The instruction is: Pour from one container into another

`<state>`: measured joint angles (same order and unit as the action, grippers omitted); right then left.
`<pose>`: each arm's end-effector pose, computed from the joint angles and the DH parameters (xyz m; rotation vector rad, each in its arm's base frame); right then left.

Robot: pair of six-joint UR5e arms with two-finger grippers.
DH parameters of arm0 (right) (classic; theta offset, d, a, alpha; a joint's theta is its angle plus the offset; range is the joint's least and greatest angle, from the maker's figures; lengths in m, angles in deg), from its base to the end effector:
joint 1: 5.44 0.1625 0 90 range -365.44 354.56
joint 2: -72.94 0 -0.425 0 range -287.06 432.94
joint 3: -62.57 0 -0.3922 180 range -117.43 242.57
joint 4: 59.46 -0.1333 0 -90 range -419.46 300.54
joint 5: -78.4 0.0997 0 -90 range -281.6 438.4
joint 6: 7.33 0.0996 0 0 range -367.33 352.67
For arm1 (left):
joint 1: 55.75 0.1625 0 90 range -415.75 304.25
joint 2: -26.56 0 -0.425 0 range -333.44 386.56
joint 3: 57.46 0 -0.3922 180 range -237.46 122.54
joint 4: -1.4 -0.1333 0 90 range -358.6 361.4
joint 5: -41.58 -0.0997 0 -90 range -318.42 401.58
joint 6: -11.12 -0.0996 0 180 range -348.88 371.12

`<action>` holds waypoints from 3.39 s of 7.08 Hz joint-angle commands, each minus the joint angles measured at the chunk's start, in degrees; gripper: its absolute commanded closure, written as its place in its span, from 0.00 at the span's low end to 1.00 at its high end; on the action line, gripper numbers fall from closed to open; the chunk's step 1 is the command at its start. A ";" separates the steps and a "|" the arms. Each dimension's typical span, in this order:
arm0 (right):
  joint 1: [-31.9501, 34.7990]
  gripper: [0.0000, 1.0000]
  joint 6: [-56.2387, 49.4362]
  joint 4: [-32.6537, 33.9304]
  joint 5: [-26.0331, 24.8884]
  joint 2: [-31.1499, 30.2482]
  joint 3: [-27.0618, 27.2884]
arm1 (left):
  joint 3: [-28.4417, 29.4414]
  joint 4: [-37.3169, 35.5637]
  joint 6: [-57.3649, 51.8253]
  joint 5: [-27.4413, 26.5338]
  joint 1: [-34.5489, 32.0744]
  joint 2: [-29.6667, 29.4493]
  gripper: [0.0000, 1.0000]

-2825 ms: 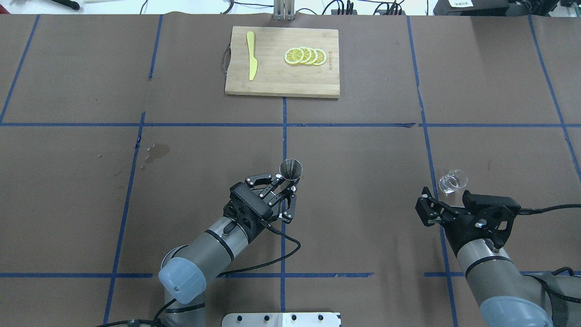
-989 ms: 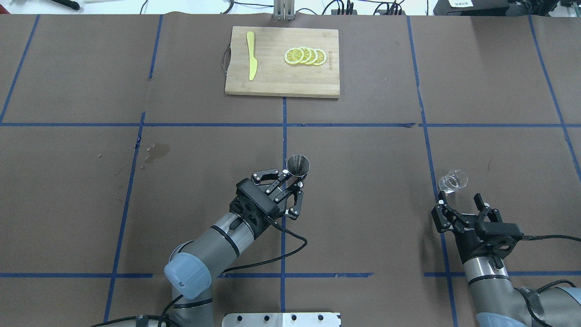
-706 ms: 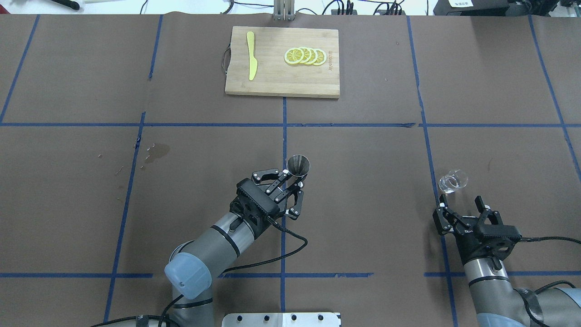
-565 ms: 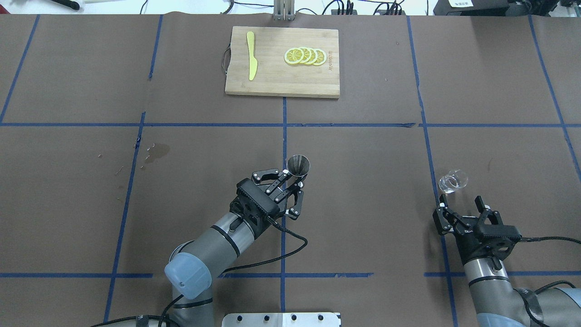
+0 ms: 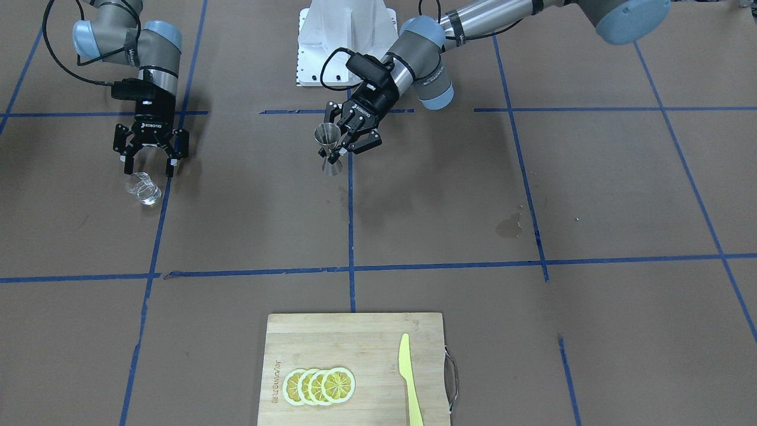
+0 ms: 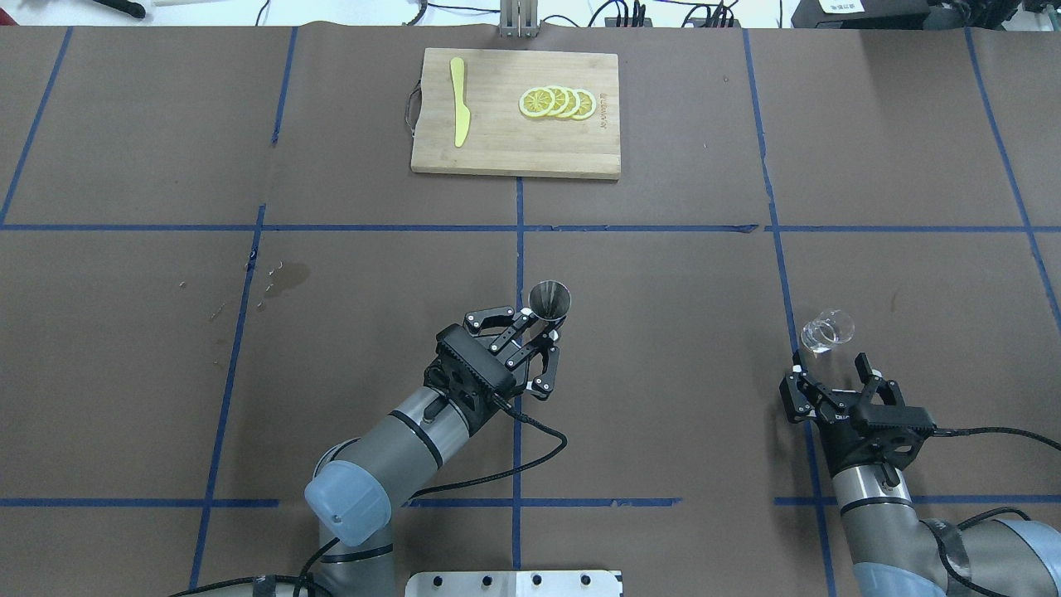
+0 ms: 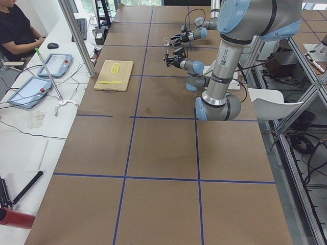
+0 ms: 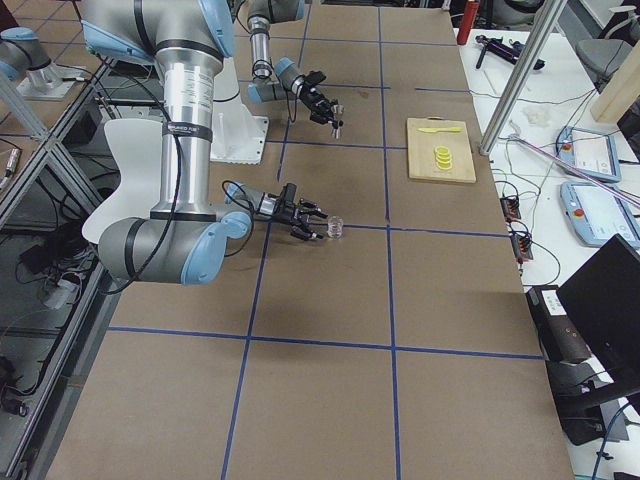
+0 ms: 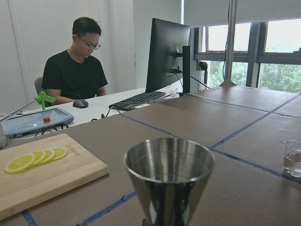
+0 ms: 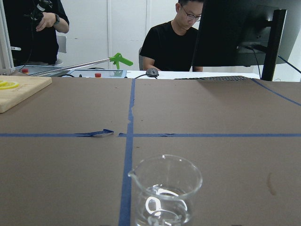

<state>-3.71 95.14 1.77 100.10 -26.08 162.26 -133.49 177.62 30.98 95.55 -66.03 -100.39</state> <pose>-0.4235 -0.2387 0.5607 1.1270 -0.5629 0.5203 0.6150 -0.3066 0.2284 1.4754 1.1028 0.1305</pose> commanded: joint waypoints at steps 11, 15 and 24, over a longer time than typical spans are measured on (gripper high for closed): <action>4.07 0.12 -3.07 -4.71 2.73 3.30 -4.24 | 0.00 0.00 0.00 -0.09 0.00 -0.06 1.00; 4.24 0.19 -3.86 -4.71 2.82 3.66 -4.34 | 0.00 0.00 0.00 -0.09 0.00 -0.06 1.00; 4.51 1.00 -24.77 -22.38 3.70 7.07 -3.28 | -0.18 0.00 -3.06 0.00 0.00 -0.06 1.00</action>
<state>0.88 72.30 -19.04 103.75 -20.07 158.62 -133.60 177.62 29.65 95.48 -66.03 -100.48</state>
